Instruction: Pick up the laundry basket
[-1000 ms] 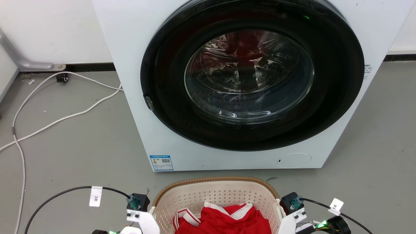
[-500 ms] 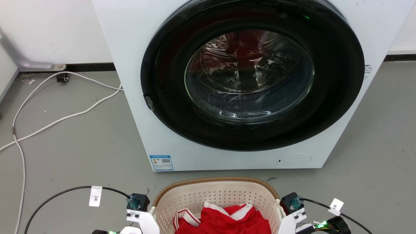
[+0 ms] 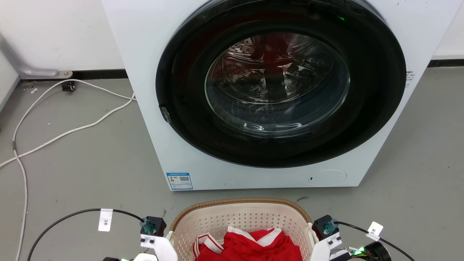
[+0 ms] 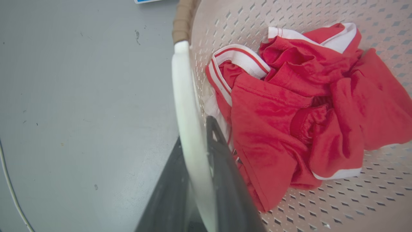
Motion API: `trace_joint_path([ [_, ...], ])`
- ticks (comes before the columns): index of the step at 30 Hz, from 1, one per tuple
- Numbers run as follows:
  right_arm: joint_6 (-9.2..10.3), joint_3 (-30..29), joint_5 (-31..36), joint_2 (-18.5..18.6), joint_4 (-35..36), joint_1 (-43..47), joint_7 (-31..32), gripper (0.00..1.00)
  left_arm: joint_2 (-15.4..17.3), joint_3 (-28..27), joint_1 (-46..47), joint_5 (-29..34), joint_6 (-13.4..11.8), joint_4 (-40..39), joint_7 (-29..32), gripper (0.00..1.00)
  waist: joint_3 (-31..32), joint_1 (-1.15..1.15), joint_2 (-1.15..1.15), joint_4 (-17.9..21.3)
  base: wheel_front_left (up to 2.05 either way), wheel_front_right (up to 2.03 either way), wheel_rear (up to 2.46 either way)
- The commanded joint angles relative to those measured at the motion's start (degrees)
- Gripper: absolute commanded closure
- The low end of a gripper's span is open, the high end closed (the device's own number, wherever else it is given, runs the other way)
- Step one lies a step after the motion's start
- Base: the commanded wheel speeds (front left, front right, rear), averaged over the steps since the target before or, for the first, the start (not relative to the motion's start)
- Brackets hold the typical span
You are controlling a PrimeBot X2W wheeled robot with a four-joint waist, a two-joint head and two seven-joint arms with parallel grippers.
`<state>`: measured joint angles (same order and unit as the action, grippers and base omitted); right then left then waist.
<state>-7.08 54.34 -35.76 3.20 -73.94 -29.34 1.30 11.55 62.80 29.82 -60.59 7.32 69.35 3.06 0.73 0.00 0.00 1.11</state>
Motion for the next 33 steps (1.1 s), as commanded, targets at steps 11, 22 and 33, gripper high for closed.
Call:
trace_joint_path([
  [11,-0.75,0.7,-0.2,-0.2,0.2,-0.3,0.1,1.0,-0.2,1.7,1.4,-1.4,0.2,-0.2,-0.8,1.0,-0.2,0.0,0.0,0.0,0.0,0.0,0.0],
  [22,-0.75,1.1,-0.6,0.0,0.2,-0.6,0.2,1.0,-0.3,3.1,1.8,-3.0,0.2,0.1,-1.1,1.0,-0.5,0.0,0.0,-0.3,0.0,0.0,0.0],
  [33,-0.75,1.3,-0.7,0.1,0.2,-0.5,0.3,1.0,-0.3,4.3,2.2,-4.3,0.2,0.4,-1.5,1.0,-0.5,0.0,0.0,-0.3,0.0,0.0,0.0],
])
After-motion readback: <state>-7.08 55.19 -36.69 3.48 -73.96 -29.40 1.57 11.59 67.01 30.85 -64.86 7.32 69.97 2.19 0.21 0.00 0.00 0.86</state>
